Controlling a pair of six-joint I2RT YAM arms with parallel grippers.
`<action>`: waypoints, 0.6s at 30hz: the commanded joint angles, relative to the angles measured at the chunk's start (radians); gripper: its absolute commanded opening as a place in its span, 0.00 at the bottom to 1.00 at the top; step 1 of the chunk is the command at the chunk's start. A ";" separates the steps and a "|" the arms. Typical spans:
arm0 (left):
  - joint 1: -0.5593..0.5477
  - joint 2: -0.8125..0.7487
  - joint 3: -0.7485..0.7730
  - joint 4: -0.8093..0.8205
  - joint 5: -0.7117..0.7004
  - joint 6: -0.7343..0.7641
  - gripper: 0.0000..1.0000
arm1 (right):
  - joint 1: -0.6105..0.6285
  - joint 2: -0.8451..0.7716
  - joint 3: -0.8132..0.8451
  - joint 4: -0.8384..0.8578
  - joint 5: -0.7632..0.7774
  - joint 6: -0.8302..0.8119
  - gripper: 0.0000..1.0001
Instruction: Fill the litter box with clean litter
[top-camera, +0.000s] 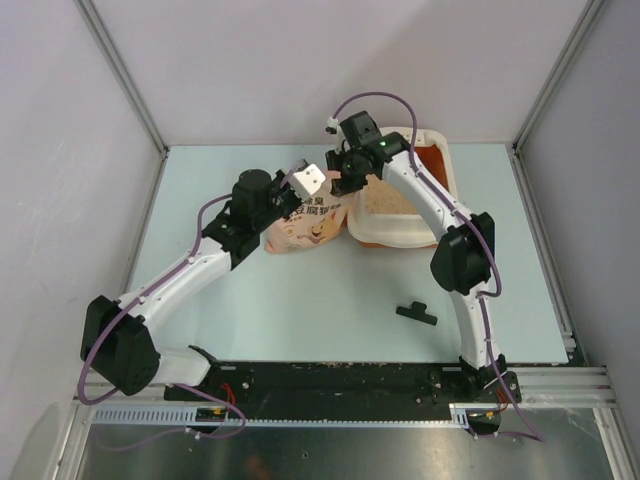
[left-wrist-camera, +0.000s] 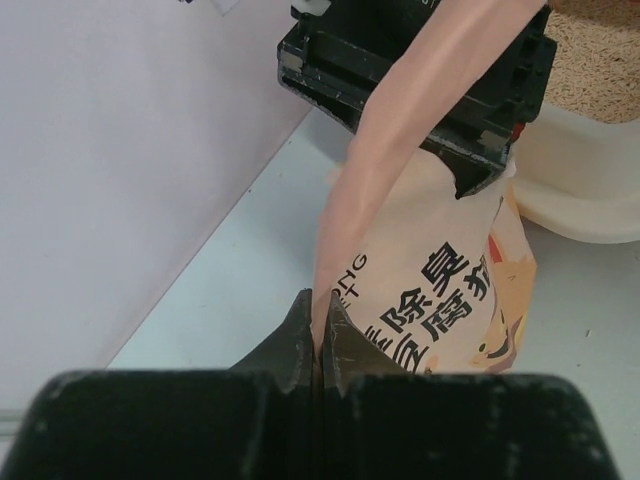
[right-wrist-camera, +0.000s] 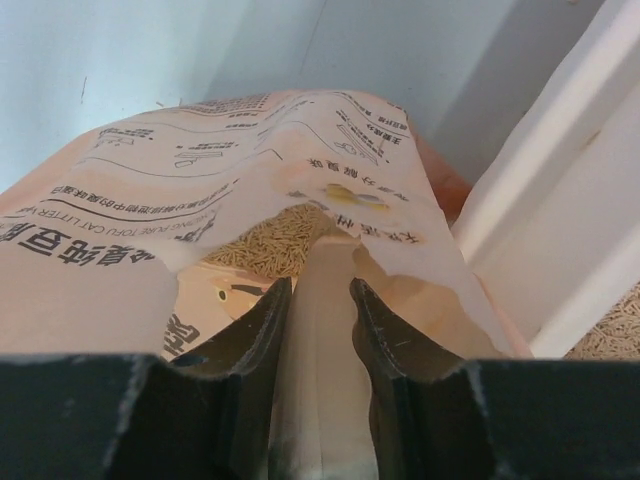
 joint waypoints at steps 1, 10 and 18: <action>-0.008 -0.029 0.028 0.216 0.072 -0.043 0.00 | 0.010 0.051 -0.035 -0.036 -0.128 0.042 0.00; -0.051 -0.030 -0.009 0.248 0.049 0.011 0.00 | -0.023 0.112 -0.012 0.051 -0.539 0.054 0.00; -0.045 -0.003 0.030 0.247 0.007 0.037 0.00 | -0.106 0.183 0.071 0.278 -0.929 0.262 0.00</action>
